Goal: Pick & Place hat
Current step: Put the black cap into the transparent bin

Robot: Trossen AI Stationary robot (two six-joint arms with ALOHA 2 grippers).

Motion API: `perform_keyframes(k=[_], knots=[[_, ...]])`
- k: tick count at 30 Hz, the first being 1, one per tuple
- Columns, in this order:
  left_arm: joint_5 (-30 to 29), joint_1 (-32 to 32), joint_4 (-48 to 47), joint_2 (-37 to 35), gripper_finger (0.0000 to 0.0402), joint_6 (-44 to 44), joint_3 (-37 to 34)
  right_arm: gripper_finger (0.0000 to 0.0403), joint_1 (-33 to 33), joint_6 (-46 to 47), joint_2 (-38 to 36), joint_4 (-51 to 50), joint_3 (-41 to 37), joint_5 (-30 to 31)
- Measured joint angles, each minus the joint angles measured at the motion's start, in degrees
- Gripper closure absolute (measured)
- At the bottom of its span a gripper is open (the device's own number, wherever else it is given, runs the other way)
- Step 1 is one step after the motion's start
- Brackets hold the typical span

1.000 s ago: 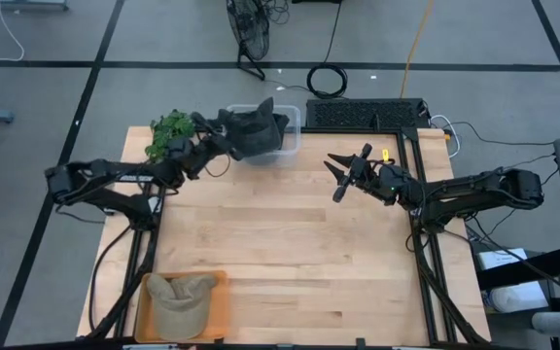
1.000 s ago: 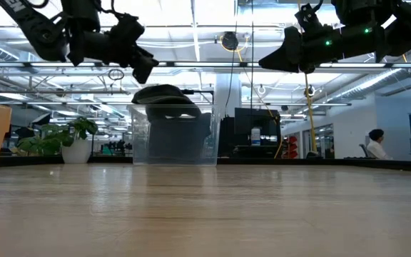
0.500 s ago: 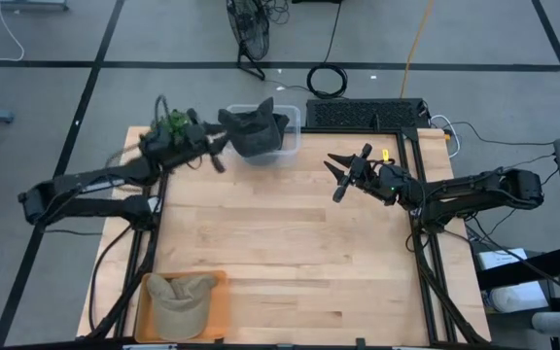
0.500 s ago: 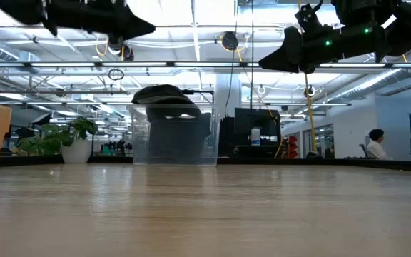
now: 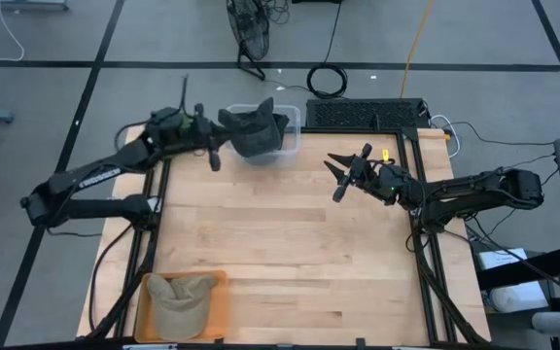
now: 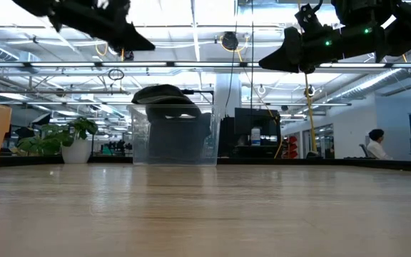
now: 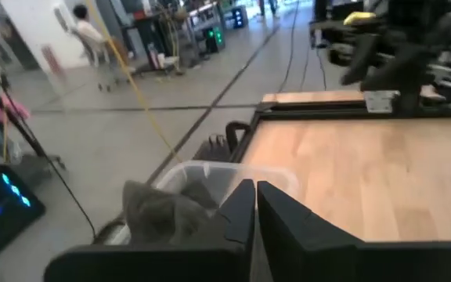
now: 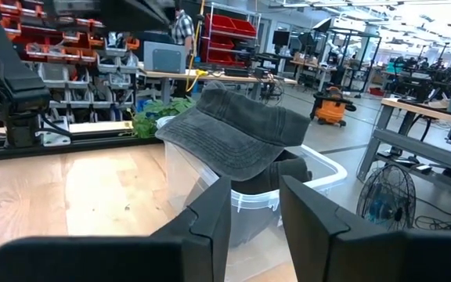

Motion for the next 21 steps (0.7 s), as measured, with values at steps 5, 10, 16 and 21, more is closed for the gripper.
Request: perform_keyframes(k=[5, 10, 16, 21], knots=[[11.53, 4.48, 6.23, 6.73, 0.0363, -5.72, 0.02, 0.0314, -0.02, 0.03, -0.01, 0.00, 0.00, 0.01], [22.40, 6.91, 8.51, 10.86, 0.0277, -7.48, 0.02, 0.0314, -0.02, 0.04, -0.01, -0.02, 0.00, 0.00], [18.54, 8.49, 13.09, 13.27, 0.0153, -14.18, 0.04, 0.0314, -0.02, 1.12, -0.02, -2.39, 0.00, 0.00], [19.48, 9.91, 10.32, 15.24, 0.0107, -14.63, 0.14, 0.0314, -0.02, 1.74, -0.02, -2.84, 0.00, 0.02]])
